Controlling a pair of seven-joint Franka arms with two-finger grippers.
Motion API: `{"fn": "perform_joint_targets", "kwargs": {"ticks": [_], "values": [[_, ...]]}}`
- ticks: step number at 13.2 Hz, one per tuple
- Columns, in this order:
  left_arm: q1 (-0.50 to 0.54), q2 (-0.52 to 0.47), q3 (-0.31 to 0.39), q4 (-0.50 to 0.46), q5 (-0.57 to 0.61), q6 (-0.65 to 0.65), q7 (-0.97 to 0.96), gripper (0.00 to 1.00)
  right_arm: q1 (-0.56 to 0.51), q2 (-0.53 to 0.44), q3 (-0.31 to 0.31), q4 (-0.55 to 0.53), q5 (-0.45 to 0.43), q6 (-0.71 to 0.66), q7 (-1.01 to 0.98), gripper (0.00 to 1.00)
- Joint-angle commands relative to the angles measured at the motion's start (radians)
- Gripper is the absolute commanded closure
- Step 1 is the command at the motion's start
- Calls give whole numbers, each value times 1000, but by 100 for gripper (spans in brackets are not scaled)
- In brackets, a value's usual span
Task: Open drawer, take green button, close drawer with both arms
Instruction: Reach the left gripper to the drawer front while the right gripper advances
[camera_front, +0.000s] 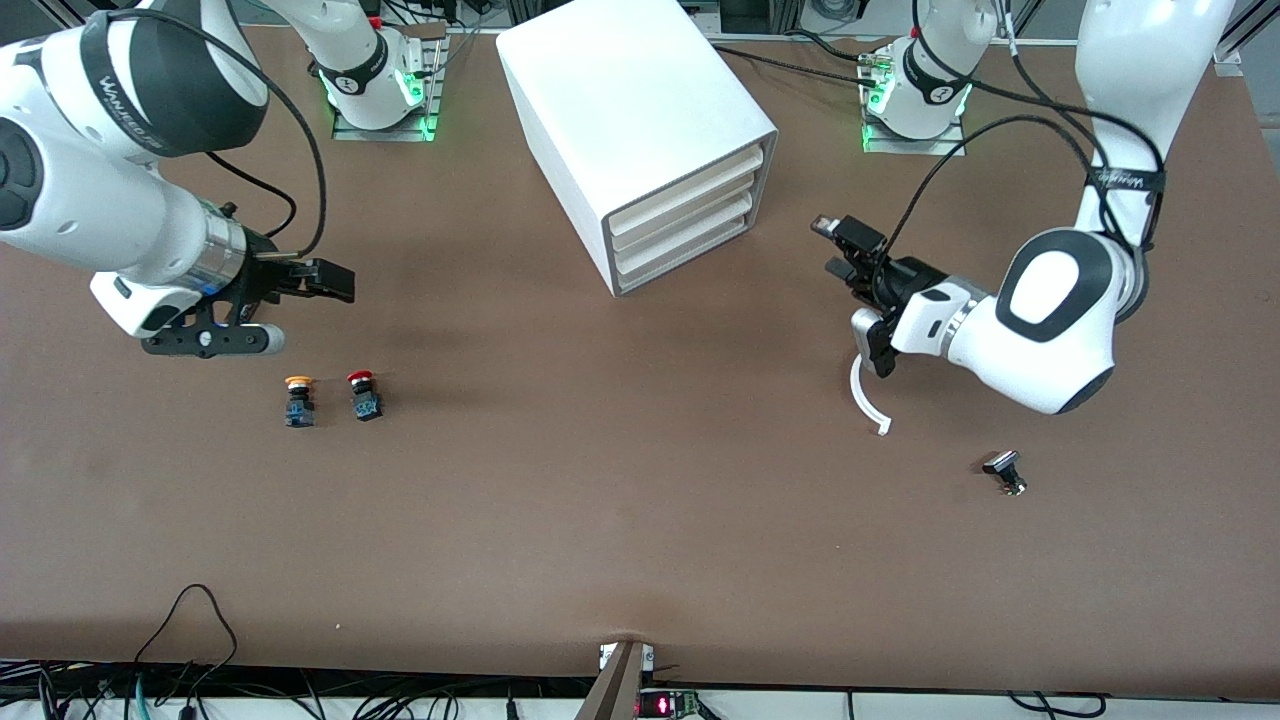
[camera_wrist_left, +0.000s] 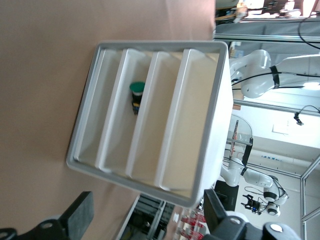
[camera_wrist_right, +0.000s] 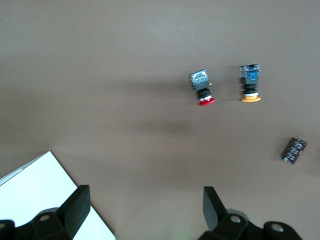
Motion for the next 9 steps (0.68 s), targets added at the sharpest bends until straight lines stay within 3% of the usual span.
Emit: {"fn": "perform_joint_targets", "kwargs": {"ticks": [1, 7, 9], "values": [[-5, 94, -1, 2, -78, 87, 220, 13, 46, 19, -3, 9, 12, 12, 51, 0], [-3, 164, -1, -162, -242, 174, 463, 11, 106, 53, -3, 37, 9, 35, 149, 0], [-23, 173, -2, -203, -247, 187, 503, 19, 126, 59, -3, 37, 7, 42, 184, 0]]}}
